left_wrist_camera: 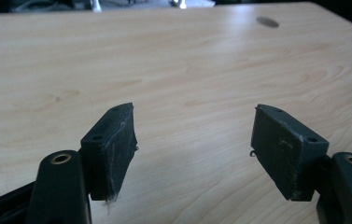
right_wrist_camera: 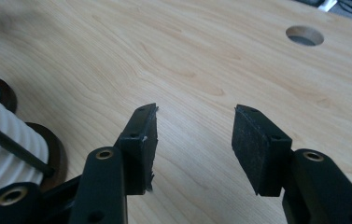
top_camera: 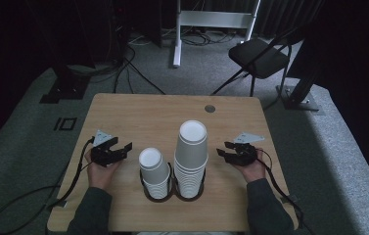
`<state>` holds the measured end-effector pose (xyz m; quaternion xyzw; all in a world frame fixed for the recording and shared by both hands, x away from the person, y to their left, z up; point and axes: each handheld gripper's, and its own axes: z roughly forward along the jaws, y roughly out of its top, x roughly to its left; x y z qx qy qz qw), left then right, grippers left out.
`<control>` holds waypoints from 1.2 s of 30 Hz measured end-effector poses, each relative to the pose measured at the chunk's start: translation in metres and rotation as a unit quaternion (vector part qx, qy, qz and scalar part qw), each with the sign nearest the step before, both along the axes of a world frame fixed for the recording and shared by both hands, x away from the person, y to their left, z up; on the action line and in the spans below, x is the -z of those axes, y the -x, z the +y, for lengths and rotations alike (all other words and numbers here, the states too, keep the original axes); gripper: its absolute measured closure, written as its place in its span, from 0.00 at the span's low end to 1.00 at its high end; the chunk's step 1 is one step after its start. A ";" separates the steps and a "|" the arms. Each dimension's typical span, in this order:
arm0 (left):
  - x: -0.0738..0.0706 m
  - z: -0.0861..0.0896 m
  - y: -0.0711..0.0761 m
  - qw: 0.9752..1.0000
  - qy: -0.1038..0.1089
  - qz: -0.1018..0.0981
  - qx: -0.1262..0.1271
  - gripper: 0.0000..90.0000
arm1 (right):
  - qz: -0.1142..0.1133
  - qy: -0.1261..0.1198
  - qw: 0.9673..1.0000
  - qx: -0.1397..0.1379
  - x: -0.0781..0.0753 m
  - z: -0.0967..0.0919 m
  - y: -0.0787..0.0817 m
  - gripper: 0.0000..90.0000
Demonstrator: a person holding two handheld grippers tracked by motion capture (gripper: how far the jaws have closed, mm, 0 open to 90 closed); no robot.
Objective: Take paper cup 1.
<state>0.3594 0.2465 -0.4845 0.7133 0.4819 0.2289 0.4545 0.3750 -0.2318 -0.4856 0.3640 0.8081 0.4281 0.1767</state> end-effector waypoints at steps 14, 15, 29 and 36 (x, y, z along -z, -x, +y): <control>-0.043 -0.012 0.022 0.998 0.015 -0.041 0.041 0.36 | -0.028 -0.018 0.999 -0.032 -0.032 0.010 0.021 0.58; -0.045 -0.013 0.024 0.998 0.016 -0.044 0.043 0.36 | -0.032 -0.018 0.999 -0.035 -0.035 0.011 0.023 0.58; -0.082 -0.026 0.035 0.994 0.008 -0.076 0.080 0.36 | -0.051 -0.009 0.997 -0.055 -0.054 0.018 0.035 0.60; -0.096 -0.026 0.042 0.992 0.020 -0.087 0.087 0.36 | -0.063 -0.005 0.996 -0.056 -0.063 0.020 0.042 0.59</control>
